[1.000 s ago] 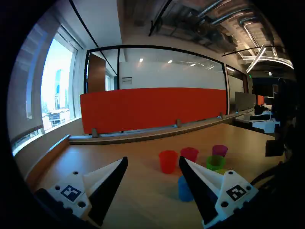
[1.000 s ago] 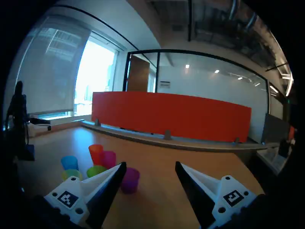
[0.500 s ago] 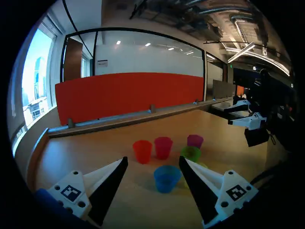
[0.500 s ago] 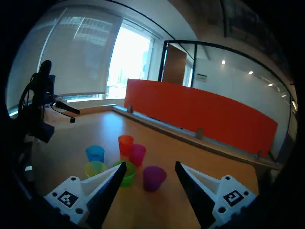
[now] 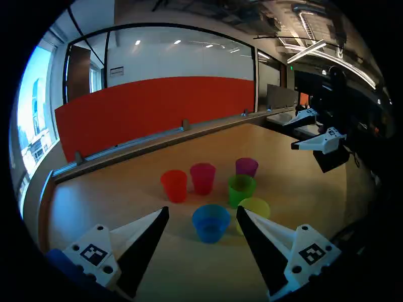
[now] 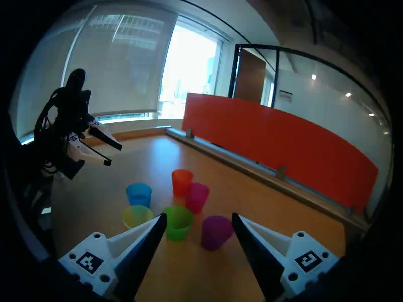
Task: Pour water
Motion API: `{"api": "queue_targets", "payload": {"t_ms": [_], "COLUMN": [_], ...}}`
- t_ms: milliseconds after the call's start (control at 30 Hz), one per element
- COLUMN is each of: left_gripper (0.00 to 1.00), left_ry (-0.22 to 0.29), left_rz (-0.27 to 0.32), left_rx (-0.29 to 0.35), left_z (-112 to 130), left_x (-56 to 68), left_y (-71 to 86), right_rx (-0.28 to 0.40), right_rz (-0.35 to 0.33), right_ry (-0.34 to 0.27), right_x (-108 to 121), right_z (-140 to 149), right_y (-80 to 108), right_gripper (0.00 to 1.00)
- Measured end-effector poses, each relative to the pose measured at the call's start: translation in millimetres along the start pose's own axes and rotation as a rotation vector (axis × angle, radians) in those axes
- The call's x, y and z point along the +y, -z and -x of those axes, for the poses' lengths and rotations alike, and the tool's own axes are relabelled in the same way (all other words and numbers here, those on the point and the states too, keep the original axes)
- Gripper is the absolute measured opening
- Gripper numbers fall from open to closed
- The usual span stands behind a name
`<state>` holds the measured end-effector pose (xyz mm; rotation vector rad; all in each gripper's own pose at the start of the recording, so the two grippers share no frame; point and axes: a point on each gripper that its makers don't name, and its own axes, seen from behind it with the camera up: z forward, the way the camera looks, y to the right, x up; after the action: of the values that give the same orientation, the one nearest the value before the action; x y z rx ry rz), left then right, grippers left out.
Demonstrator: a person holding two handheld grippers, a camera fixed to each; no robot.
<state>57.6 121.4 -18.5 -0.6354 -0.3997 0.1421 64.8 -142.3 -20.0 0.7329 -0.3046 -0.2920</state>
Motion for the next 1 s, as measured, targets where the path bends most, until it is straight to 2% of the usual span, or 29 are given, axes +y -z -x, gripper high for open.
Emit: {"api": "queue_targets", "payload": {"t_ms": [367, 1000], "left_gripper": [1.0, 1.0], "left_ry": [-0.061, -0.04], "left_rz": [0.025, 0.092], "left_rx": [-0.09, -0.167], "left_z": [23.8, 58.5], "left_x": [3.3, 8.5], "left_y": [-14.2, -42.6], "right_rx": [-0.062, -0.138], "right_rz": [-0.068, -0.15], "right_ry": [0.032, 0.014], "right_x": [-9.6, -24.3], "right_z": [13.5, 44.1], "right_y": [-19.8, -58.7], "right_gripper": [1.0, 0.99]}}
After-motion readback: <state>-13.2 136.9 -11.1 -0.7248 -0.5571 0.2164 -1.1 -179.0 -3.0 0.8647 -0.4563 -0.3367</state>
